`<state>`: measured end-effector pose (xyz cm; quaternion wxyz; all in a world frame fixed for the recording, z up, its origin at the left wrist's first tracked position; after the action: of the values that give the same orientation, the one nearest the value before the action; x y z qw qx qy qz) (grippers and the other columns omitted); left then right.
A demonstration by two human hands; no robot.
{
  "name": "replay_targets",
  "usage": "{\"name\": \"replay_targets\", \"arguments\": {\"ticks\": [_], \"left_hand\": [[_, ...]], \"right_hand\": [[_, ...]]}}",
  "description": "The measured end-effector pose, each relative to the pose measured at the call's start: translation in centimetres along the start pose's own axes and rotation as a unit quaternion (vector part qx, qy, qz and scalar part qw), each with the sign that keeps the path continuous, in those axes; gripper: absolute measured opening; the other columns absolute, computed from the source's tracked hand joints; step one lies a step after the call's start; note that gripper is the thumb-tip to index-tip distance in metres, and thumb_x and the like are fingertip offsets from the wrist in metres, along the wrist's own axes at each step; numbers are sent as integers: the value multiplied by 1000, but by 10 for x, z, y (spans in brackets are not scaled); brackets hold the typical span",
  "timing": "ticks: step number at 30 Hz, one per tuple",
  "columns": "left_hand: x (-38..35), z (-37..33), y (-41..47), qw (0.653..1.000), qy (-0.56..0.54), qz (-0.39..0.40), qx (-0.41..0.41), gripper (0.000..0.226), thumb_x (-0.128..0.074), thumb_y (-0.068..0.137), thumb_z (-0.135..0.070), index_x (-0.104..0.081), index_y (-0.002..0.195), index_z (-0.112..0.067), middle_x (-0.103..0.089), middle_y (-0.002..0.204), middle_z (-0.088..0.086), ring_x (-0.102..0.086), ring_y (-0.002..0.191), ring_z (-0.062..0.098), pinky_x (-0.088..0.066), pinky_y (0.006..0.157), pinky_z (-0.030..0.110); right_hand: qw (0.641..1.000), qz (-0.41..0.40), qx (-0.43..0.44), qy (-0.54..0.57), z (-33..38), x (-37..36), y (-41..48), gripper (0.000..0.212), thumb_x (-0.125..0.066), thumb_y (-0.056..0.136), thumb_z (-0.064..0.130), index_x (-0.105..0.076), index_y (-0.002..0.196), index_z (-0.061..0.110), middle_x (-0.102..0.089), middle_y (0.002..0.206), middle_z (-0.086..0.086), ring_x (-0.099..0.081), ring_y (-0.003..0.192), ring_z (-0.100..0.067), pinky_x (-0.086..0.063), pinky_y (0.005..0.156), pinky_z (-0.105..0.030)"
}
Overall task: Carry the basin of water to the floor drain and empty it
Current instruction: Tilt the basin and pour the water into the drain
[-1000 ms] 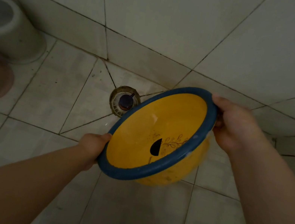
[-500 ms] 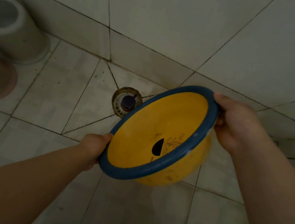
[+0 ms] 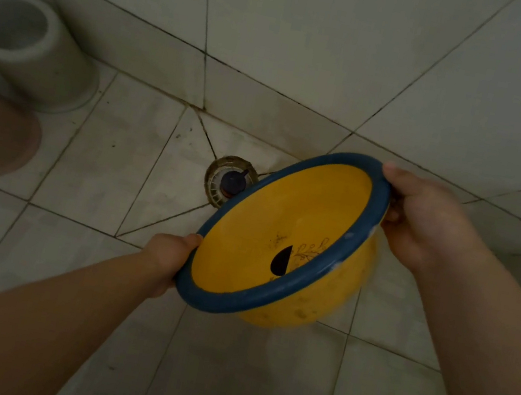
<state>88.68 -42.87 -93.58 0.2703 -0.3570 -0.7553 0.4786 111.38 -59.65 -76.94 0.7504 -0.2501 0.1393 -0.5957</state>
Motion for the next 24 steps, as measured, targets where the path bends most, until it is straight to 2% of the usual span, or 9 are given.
{"name": "replay_targets", "arguments": {"ticks": [4, 8, 11, 15, 18, 24], "left_hand": [[-1, -1, -1, 1000, 3, 1, 4, 36, -48, 94, -25, -56, 113, 4, -61, 120, 22, -55, 69, 24, -43, 54, 31], [-2, -1, 1, 1000, 4, 10, 10, 38, -48, 94, -26, -56, 114, 5, -62, 119, 22, -57, 74, 27, -45, 56, 31], [-1, 1, 2, 1000, 8, 10, 16, 39, -48, 94, -26, -56, 115, 5, -62, 119, 22, -58, 86, 32, -46, 61, 33], [-2, 1, 4, 1000, 11, 15, 15, 39, -48, 94, -26, -57, 115, 6, -63, 117, 22, -59, 86, 33, -47, 65, 36], [-2, 1, 4, 1000, 17, 19, 15, 40, -47, 94, -28, -57, 115, 5, -63, 117, 22, -60, 91, 35, -49, 72, 39], [-1, -1, 3, 1000, 8, 23, 13, 40, -47, 94, -28, -57, 115, 5, -63, 117, 23, -58, 81, 31, -46, 56, 32]], "right_hand": [[1000, 9, -5, -5, 2, -2, 0, 21, -48, 94, 17, -57, 75, 11, -42, 64, -2, -38, 42, -5, -33, 37, -13], [1000, 19, 1, -7, 5, -4, -1, 20, -48, 93, 16, -56, 77, 10, -41, 64, -2, -36, 37, -3, -33, 36, -14], [1000, 20, 4, -14, 7, -4, -1, 19, -47, 94, 16, -56, 78, 9, -40, 64, -2, -35, 37, -3, -32, 36, -14], [1000, 20, 4, -21, 9, -6, -2, 19, -48, 94, 17, -57, 78, 9, -41, 65, -2, -35, 44, -5, -32, 39, -14], [1000, 16, 7, -21, 13, -8, -3, 21, -48, 94, 17, -57, 76, 10, -41, 62, 0, -37, 38, -3, -31, 39, -14], [1000, 27, 8, -14, 16, -13, -1, 21, -48, 94, 17, -60, 78, 10, -46, 54, 4, -37, 35, -1, -31, 39, -13]]}}
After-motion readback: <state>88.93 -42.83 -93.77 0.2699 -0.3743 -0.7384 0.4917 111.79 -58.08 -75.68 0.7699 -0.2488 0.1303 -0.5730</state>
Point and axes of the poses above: each hand's wrist, its own y-axis towards the middle knuckle, its own x-axis out of the back of the hand, z = x × y, the point moved 8 cm from there along y, towards the middle knuckle
